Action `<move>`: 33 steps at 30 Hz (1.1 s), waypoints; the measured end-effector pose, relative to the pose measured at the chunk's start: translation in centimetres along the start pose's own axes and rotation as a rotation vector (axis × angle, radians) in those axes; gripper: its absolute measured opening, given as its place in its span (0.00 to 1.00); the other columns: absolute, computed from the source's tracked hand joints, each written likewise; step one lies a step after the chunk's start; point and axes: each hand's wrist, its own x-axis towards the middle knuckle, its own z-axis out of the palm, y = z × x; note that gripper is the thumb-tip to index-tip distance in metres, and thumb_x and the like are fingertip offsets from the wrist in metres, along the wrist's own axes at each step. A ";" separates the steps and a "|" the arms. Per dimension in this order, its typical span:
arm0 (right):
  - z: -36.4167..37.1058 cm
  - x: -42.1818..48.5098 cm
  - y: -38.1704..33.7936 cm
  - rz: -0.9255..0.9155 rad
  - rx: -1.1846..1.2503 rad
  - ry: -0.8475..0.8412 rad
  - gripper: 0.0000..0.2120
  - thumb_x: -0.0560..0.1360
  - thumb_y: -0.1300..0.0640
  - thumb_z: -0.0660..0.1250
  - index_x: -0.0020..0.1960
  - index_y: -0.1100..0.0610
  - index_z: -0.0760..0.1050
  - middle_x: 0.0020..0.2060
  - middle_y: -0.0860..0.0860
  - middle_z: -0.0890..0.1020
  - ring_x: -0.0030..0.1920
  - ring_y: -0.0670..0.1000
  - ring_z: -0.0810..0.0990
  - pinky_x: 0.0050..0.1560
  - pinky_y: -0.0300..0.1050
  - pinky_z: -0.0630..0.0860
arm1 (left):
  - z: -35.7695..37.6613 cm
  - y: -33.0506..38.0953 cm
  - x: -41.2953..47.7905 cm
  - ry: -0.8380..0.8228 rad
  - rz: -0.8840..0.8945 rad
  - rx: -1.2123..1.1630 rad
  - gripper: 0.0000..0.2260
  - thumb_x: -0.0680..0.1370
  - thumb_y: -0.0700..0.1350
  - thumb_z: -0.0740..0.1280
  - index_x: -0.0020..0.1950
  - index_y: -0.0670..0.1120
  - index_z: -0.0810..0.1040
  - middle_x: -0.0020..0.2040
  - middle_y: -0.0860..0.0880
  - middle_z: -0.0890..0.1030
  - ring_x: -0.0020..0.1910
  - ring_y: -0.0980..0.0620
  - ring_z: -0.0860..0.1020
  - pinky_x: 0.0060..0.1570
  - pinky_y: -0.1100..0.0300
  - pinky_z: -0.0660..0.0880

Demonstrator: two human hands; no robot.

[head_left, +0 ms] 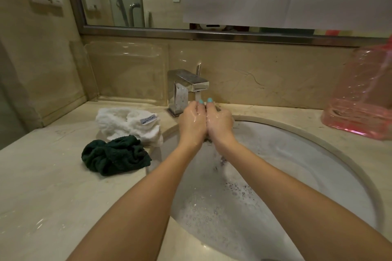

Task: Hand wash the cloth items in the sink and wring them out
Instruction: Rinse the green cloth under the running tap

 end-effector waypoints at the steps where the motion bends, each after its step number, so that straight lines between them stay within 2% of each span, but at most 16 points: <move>1: -0.4 -0.1 -0.3 -0.055 -0.034 -0.004 0.20 0.81 0.51 0.60 0.32 0.55 0.75 0.34 0.54 0.81 0.40 0.55 0.80 0.43 0.47 0.75 | 0.0 0.3 0.1 -0.038 -0.053 -0.023 0.12 0.83 0.43 0.58 0.41 0.43 0.73 0.36 0.46 0.76 0.39 0.45 0.75 0.35 0.55 0.69; 4: -1.6 -0.5 -0.7 -0.236 -0.130 -0.097 0.21 0.82 0.56 0.58 0.31 0.59 0.72 0.28 0.52 0.75 0.31 0.50 0.73 0.32 0.42 0.68 | -0.2 1.2 -0.3 -0.172 -0.299 -0.124 0.13 0.84 0.45 0.56 0.43 0.44 0.75 0.37 0.43 0.76 0.35 0.46 0.75 0.30 0.59 0.70; 6: -2.2 -0.5 -0.6 -0.317 -0.211 -0.169 0.19 0.82 0.56 0.57 0.34 0.61 0.72 0.30 0.53 0.74 0.34 0.50 0.72 0.35 0.44 0.69 | -0.5 1.2 -0.6 -0.202 -0.416 -0.157 0.13 0.84 0.48 0.54 0.50 0.44 0.75 0.41 0.42 0.77 0.36 0.47 0.76 0.29 0.58 0.71; 8: -2.8 -0.1 -0.6 -0.311 -0.287 -0.221 0.17 0.82 0.52 0.58 0.37 0.59 0.71 0.35 0.53 0.74 0.36 0.49 0.71 0.37 0.42 0.69 | -0.8 0.7 -0.6 -0.168 -0.405 -0.210 0.12 0.85 0.48 0.54 0.54 0.43 0.73 0.44 0.43 0.77 0.40 0.47 0.77 0.34 0.56 0.75; 10: -3.5 0.2 -0.7 -0.202 -0.298 -0.275 0.13 0.81 0.49 0.60 0.41 0.55 0.70 0.39 0.52 0.75 0.38 0.46 0.73 0.36 0.36 0.71 | -1.7 0.3 -0.3 -0.124 -0.367 -0.255 0.10 0.84 0.47 0.58 0.59 0.42 0.70 0.48 0.44 0.77 0.45 0.48 0.78 0.37 0.57 0.77; 11: -3.8 0.3 -0.7 -0.130 -0.231 -0.319 0.10 0.81 0.50 0.61 0.45 0.55 0.71 0.43 0.53 0.77 0.41 0.47 0.76 0.38 0.38 0.76 | -2.2 0.1 -0.2 -0.115 -0.361 -0.284 0.11 0.83 0.46 0.61 0.61 0.41 0.70 0.49 0.43 0.77 0.44 0.48 0.79 0.34 0.59 0.77; 12: -4.0 0.1 -0.6 -0.064 -0.136 -0.362 0.08 0.81 0.51 0.62 0.49 0.56 0.71 0.47 0.55 0.77 0.45 0.50 0.79 0.42 0.46 0.81 | -2.6 -0.2 -0.1 -0.098 -0.372 -0.322 0.12 0.81 0.45 0.63 0.61 0.39 0.71 0.48 0.43 0.78 0.42 0.48 0.79 0.31 0.59 0.76; 14: -3.9 -0.4 -0.5 -0.030 -0.029 -0.404 0.08 0.81 0.53 0.63 0.53 0.58 0.70 0.49 0.57 0.77 0.49 0.56 0.80 0.48 0.57 0.82 | -2.8 -0.5 -0.3 -0.036 -0.400 -0.361 0.10 0.80 0.44 0.65 0.57 0.40 0.71 0.44 0.43 0.78 0.40 0.47 0.79 0.32 0.57 0.78; 17: -2.4 -1.3 -0.6 -0.127 -0.059 -0.378 0.07 0.81 0.54 0.62 0.49 0.58 0.69 0.44 0.54 0.76 0.47 0.54 0.79 0.43 0.51 0.81 | -2.3 -0.2 -0.5 0.103 -0.340 -0.191 0.05 0.83 0.47 0.60 0.55 0.47 0.69 0.45 0.47 0.76 0.42 0.50 0.77 0.40 0.53 0.77; 20: -0.3 -1.6 0.1 -0.174 -0.069 -0.250 0.08 0.82 0.55 0.59 0.48 0.58 0.73 0.42 0.55 0.79 0.44 0.53 0.78 0.46 0.54 0.77 | -1.6 0.0 -0.1 0.160 -0.240 -0.106 0.08 0.84 0.46 0.56 0.56 0.45 0.71 0.48 0.45 0.77 0.42 0.49 0.74 0.43 0.55 0.71; 22: 0.0 -1.3 0.4 -0.150 -0.127 -0.166 0.10 0.82 0.55 0.58 0.46 0.56 0.75 0.39 0.51 0.79 0.41 0.50 0.76 0.43 0.49 0.73 | -1.1 0.0 -0.1 0.071 -0.247 -0.058 0.10 0.84 0.46 0.56 0.56 0.44 0.74 0.48 0.45 0.79 0.45 0.47 0.75 0.44 0.55 0.71; 23: -0.1 -0.7 0.5 -0.102 -0.144 -0.118 0.11 0.81 0.55 0.58 0.45 0.56 0.76 0.40 0.52 0.80 0.41 0.51 0.77 0.43 0.47 0.73 | -0.7 0.1 -0.5 0.016 -0.257 -0.078 0.11 0.84 0.47 0.56 0.51 0.45 0.77 0.47 0.45 0.80 0.44 0.47 0.77 0.44 0.54 0.74; 25: -0.8 0.9 1.0 0.054 -0.101 -0.014 0.12 0.80 0.56 0.58 0.44 0.58 0.77 0.43 0.57 0.82 0.45 0.56 0.79 0.47 0.49 0.75 | 0.4 0.3 -1.4 -0.082 -0.234 -0.109 0.14 0.83 0.48 0.57 0.42 0.47 0.77 0.41 0.45 0.79 0.41 0.46 0.78 0.40 0.54 0.77; 27: -1.9 1.3 1.1 0.160 0.008 -0.005 0.13 0.80 0.56 0.60 0.43 0.59 0.79 0.42 0.58 0.82 0.47 0.58 0.81 0.48 0.52 0.77 | 1.2 0.9 -2.0 -0.129 -0.148 -0.092 0.15 0.83 0.48 0.57 0.39 0.47 0.76 0.37 0.46 0.78 0.38 0.47 0.77 0.34 0.59 0.76; 30: -2.8 0.4 -0.5 0.013 0.061 -0.080 0.16 0.80 0.57 0.60 0.35 0.57 0.75 0.33 0.53 0.78 0.38 0.54 0.77 0.41 0.48 0.74 | 1.0 1.9 -1.5 -0.117 -0.165 -0.178 0.17 0.83 0.49 0.58 0.37 0.45 0.75 0.34 0.46 0.77 0.33 0.49 0.76 0.32 0.61 0.75; 33: -2.1 -1.2 -2.2 -0.253 -0.047 -0.152 0.17 0.78 0.60 0.61 0.32 0.67 0.72 0.28 0.56 0.72 0.33 0.52 0.69 0.35 0.45 0.66 | -0.5 1.9 -0.9 -0.085 -0.352 -0.357 0.16 0.83 0.46 0.57 0.39 0.45 0.76 0.32 0.47 0.75 0.30 0.51 0.73 0.26 0.63 0.69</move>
